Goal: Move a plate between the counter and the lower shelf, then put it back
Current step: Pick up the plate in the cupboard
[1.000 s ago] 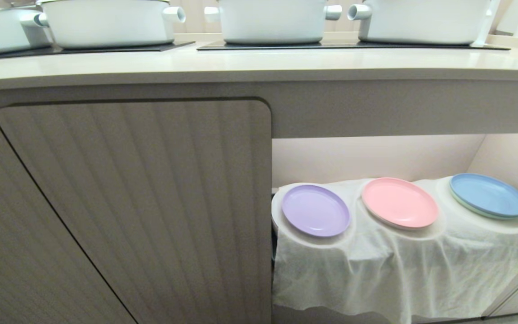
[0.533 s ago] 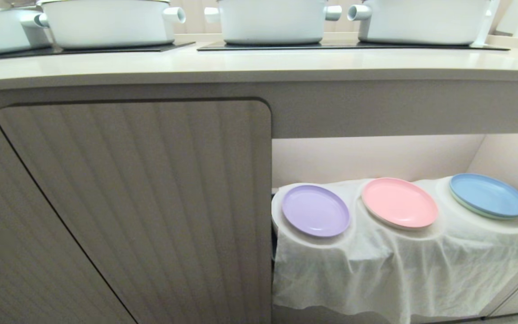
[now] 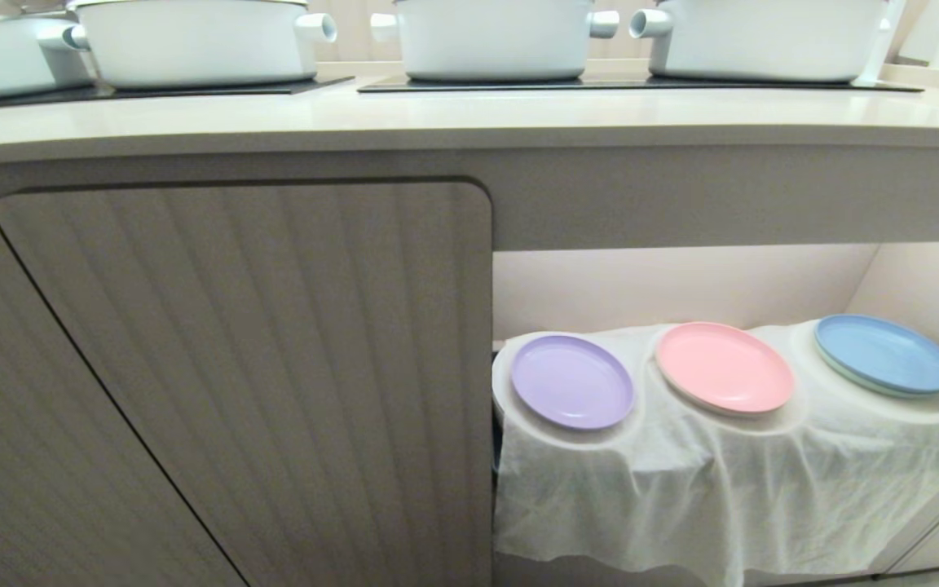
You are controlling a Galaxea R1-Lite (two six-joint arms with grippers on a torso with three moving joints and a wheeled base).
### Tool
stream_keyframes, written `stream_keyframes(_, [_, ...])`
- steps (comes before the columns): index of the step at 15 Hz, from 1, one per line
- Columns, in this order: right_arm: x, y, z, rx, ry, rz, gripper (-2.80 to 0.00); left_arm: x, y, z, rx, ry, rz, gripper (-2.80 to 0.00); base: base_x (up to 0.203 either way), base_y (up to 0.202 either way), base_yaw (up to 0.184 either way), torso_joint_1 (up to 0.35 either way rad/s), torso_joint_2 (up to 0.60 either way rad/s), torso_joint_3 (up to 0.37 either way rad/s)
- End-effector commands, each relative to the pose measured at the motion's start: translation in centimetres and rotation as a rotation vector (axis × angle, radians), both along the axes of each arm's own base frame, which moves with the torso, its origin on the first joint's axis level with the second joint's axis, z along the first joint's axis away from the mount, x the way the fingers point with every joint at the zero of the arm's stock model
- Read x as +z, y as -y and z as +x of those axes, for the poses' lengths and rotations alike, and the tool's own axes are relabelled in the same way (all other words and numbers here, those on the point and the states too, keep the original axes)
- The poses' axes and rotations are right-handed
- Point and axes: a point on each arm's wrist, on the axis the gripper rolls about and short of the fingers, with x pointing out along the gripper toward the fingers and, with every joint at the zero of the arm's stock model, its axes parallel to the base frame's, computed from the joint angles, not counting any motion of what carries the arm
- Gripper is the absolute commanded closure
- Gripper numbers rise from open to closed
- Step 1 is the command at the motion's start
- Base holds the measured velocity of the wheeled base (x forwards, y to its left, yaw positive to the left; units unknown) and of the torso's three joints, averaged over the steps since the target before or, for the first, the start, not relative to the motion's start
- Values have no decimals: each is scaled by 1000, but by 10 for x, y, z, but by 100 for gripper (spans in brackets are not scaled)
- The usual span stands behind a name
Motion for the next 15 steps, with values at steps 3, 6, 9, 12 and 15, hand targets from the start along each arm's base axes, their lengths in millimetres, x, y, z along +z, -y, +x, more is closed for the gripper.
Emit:
stream_keyframes(3, [-8, 0, -11, 7, 83, 0, 0, 0, 0, 0, 0, 0, 0, 0, 0, 0, 0, 0, 0, 0])
stream_keyframes(6, [-8, 0, -11, 9, 83, 0, 0, 0, 0, 0, 0, 0, 0, 0, 0, 0, 0, 0, 0, 0])
stream_keyframes(9, [-8, 0, -11, 7, 81, -3, 0, 0, 0, 0, 0, 0, 0, 0, 0, 0, 0, 0, 0, 0])
stream_keyframes(12, [-8, 0, -11, 11, 81, -10, 0, 0, 0, 0, 0, 0, 0, 0, 0, 0, 0, 0, 0, 0])
stream_keyframes(15, [-8, 0, -11, 13, 83, 2, 0, 0, 0, 0, 0, 0, 0, 0, 0, 0, 0, 0, 0, 0])
